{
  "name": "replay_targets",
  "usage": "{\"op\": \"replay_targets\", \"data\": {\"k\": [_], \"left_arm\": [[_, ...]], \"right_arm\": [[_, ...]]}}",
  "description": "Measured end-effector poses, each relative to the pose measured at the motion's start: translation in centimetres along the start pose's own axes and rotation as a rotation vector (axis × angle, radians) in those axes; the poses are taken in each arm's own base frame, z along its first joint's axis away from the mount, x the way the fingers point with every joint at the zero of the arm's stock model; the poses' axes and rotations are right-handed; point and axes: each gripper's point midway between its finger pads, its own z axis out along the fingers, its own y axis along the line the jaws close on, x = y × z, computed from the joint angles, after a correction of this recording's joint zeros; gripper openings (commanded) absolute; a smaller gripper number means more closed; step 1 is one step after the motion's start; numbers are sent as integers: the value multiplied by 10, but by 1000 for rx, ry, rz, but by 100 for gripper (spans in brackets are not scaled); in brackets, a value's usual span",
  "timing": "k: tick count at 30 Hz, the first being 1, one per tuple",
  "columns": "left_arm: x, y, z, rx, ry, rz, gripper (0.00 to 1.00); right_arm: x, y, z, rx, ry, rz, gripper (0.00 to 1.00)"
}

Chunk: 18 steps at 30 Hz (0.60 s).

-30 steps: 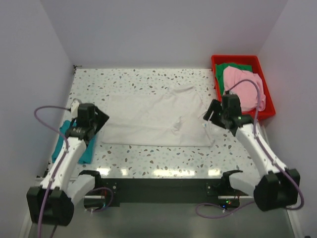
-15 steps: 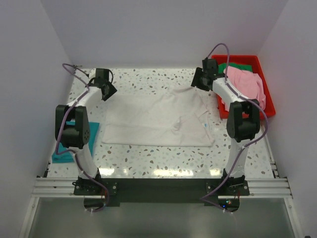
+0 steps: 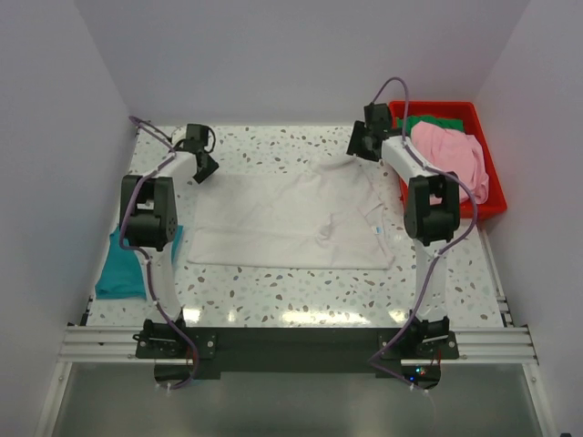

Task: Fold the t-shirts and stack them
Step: Fold the tshirt

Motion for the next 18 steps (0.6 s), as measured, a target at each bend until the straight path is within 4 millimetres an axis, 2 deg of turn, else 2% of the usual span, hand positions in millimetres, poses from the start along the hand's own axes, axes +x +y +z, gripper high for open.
{"op": "replay_targets", "data": {"k": [7,14,18], "left_arm": [[5,5,7,-27,5,-5,38],[4,7,9,-32,4,-20,29],[3,8,9,-32,4,-25,26]], "right_arm": [[16,-5,20,16,40,-9,56],[24,-7,38,24,58,-9,55],[30,-8,43,29,68,-7,47]]}}
